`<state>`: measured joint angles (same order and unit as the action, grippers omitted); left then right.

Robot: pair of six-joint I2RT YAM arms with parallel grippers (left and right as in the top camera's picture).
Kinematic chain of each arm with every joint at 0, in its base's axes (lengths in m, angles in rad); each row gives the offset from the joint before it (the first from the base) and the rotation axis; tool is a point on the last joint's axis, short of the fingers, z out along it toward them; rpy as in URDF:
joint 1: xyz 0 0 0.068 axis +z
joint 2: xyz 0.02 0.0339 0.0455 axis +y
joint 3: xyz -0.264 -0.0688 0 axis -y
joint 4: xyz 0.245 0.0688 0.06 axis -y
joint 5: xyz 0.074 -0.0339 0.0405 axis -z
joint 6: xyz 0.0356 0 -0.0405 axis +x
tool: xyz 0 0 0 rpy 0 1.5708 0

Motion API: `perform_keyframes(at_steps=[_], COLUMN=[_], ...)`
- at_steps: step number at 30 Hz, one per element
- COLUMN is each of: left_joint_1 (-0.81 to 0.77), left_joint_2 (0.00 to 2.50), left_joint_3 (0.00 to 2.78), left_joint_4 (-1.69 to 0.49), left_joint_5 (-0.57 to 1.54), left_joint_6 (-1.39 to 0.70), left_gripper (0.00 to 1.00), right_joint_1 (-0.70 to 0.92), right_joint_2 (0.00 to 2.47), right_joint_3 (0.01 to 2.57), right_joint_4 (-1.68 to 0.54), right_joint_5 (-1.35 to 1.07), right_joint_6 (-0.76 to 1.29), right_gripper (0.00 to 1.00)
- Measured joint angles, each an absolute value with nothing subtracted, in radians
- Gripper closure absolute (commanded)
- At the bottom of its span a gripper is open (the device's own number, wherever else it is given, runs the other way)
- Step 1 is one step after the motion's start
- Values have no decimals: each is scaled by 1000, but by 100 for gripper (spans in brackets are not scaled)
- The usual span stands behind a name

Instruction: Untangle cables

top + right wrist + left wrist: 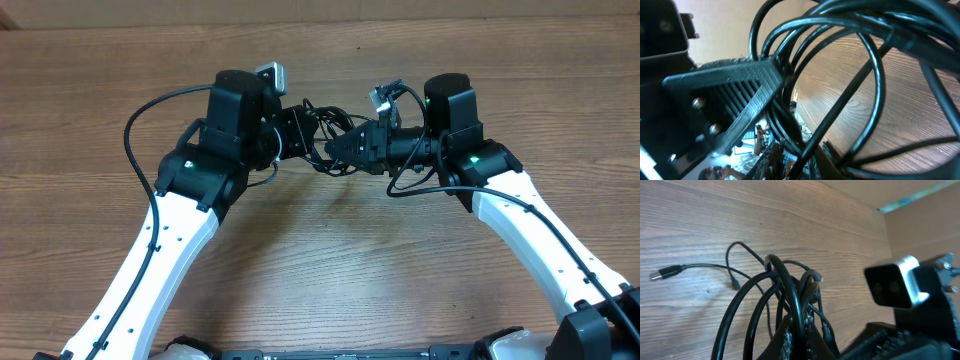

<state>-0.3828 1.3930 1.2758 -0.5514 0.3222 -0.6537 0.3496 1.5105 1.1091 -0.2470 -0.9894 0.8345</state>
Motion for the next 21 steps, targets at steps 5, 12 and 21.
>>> perform_keyframes(at_steps=[5, 12, 21], left_joint_1=[-407, -413, -428], left_joint_2=[1393, 1393, 1393], left_joint_3=[1276, 1276, 1276], left_joint_4=[-550, -550, -716], left_joint_5=[322, 314, 82], left_joint_6=[-665, -683, -917], left_gripper=[95, 96, 95], right_joint_1=[369, 387, 311], right_joint_2=[1510, 1510, 1510], right_joint_3=[1109, 1109, 1109], right_joint_4=[-247, -247, -224], right_joint_5=[-922, -824, -955], right_joint_6=[868, 842, 579], right_gripper=[90, 96, 96])
